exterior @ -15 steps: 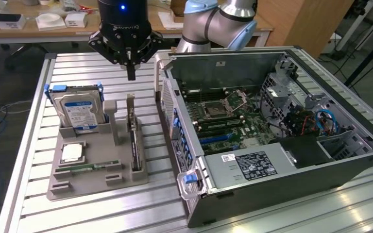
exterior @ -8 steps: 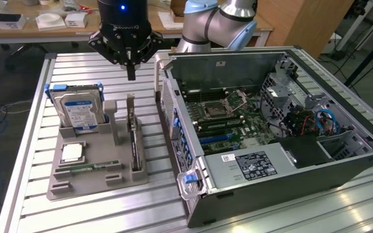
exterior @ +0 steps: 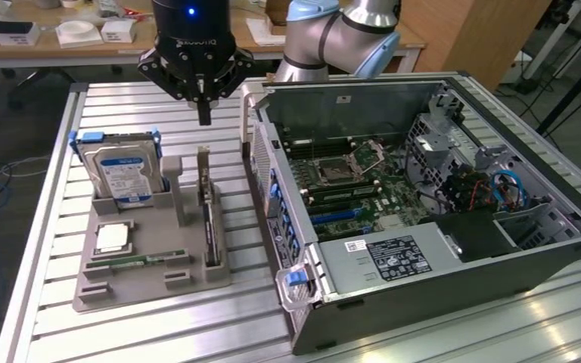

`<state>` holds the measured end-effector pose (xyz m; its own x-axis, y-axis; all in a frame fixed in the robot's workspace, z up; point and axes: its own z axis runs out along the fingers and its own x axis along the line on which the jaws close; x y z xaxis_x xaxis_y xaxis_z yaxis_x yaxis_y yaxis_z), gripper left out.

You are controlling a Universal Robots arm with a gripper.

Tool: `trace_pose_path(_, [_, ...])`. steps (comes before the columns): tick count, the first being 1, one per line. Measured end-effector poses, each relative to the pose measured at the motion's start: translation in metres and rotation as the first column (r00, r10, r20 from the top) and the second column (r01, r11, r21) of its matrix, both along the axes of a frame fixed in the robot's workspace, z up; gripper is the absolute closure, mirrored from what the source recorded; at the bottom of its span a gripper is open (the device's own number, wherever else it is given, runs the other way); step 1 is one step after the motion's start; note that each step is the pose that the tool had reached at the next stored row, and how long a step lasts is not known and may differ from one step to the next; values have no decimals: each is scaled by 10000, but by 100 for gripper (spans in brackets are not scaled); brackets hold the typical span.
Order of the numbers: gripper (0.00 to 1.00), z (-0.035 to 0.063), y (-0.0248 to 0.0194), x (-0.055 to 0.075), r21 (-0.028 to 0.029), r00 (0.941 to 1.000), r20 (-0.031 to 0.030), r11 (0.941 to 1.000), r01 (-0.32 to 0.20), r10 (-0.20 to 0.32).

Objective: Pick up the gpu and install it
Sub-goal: 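Pick up the gpu and move the gpu toward the slot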

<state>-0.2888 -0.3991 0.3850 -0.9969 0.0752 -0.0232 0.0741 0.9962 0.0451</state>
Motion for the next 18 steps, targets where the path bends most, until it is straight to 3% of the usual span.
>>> trace_pose_path(11, [89, 0, 0, 0, 0, 10000, 1, 10000, 0, 0])
trace_pose_path(17, [59, 0, 0, 0, 0, 10000, 1, 10000, 0, 0])
trace_pose_path(18, [59, 0, 0, 0, 0, 10000, 0, 10000, 1, -1])
